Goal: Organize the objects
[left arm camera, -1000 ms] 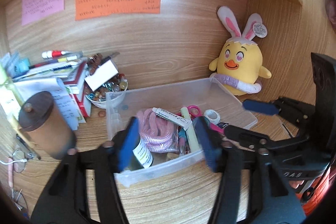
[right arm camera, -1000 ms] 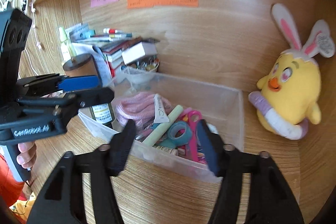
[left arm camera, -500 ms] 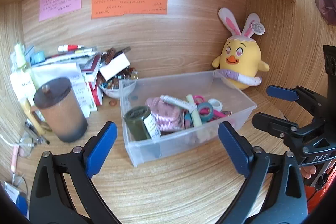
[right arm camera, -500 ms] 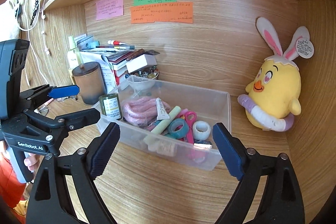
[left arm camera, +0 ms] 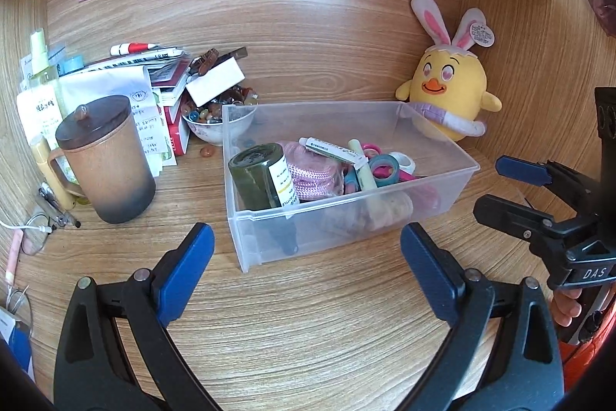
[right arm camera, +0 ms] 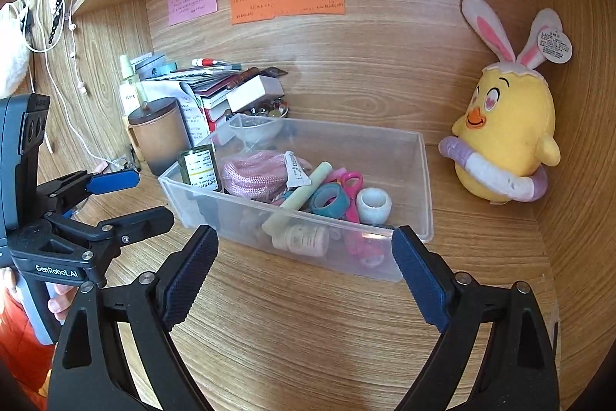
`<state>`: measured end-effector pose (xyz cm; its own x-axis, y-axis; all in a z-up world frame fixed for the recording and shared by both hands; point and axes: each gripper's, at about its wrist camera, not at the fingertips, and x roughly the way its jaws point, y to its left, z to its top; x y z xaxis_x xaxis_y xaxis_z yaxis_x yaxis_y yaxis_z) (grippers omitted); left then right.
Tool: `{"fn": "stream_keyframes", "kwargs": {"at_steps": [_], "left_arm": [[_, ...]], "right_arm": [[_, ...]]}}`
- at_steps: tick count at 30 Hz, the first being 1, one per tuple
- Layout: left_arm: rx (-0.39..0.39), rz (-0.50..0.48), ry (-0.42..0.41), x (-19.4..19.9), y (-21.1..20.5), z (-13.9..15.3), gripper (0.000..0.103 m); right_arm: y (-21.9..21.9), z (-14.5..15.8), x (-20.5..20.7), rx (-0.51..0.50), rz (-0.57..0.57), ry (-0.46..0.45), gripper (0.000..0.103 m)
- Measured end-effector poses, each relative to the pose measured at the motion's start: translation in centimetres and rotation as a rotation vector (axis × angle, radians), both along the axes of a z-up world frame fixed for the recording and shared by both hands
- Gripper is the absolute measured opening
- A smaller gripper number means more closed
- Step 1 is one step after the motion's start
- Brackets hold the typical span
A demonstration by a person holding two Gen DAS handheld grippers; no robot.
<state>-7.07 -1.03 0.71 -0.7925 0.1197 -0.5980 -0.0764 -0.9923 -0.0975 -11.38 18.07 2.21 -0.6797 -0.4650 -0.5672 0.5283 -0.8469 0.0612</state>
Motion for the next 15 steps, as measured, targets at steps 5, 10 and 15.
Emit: {"fn": "stream_keyframes", "kwargs": {"at_steps": [5,10,15], "left_arm": [[0.005,0.001,0.001,-0.03,-0.06,0.02,0.098],[0.007,0.001,0.007,0.03,-0.1,0.14,0.099],[0.008,0.003,0.014,0.18,-0.01,0.32,0.098]], "right_arm": [[-0.08,-0.04,-0.06,-0.002,0.006,-0.001,0.091],[-0.25,-0.05,-0.04,-0.001,0.009,-0.002,0.091],[-0.33,-0.12,-0.07,-0.001,0.011,-0.006,0.091]]}}
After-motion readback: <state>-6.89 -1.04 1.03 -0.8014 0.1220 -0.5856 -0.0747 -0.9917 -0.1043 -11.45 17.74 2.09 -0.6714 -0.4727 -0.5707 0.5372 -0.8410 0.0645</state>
